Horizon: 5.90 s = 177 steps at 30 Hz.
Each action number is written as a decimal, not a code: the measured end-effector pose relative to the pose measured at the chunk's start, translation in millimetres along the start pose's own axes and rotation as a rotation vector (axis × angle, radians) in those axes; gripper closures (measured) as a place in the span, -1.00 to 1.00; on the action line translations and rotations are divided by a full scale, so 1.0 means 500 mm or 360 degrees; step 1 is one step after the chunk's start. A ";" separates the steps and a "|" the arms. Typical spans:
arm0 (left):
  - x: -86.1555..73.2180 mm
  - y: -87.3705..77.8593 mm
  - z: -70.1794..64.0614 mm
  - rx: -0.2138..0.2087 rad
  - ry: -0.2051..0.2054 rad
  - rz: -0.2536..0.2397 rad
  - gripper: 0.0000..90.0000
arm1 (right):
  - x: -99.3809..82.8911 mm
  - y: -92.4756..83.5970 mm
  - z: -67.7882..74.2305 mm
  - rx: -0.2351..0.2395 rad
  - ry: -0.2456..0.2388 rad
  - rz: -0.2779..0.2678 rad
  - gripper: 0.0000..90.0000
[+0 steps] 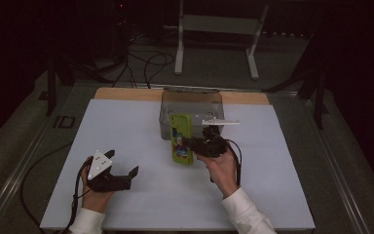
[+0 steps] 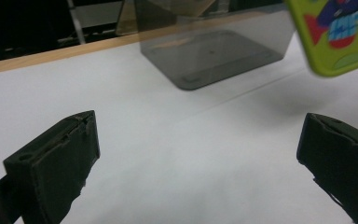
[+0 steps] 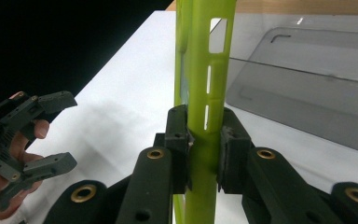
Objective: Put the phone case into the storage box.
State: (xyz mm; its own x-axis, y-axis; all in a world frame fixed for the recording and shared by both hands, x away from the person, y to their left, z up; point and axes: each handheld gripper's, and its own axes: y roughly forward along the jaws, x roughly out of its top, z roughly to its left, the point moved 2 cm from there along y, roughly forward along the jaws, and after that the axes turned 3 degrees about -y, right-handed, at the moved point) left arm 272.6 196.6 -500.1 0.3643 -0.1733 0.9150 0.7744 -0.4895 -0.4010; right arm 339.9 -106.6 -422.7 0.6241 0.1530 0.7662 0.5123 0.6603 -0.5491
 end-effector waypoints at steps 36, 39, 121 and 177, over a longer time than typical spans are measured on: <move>-0.009 -0.004 0.004 0.0038 0.0020 0.0021 -1.00 | 0.069 -0.009 -0.011 0.0008 -0.0017 0.0125 0.72; -0.010 -0.003 0.004 0.0040 0.0020 0.0021 -1.00 | 0.079 -0.012 -0.010 0.0009 -0.0022 0.0123 0.72; -0.010 -0.002 0.005 0.0051 0.0011 0.0027 -1.00 | 0.229 0.005 -0.074 -0.0181 -0.0058 0.0319 0.72; -0.011 -0.001 0.003 0.0043 0.0005 0.0032 -1.00 | 0.267 0.032 -0.138 -0.0384 0.0060 0.0452 0.72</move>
State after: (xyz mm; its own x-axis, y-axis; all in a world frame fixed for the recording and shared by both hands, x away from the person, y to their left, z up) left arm 271.1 198.9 -505.0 0.3782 -0.1853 0.9070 0.7806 -0.4628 -0.4201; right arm 472.3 -126.5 -352.3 0.7803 0.2751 0.5616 0.4369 0.4027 -0.8043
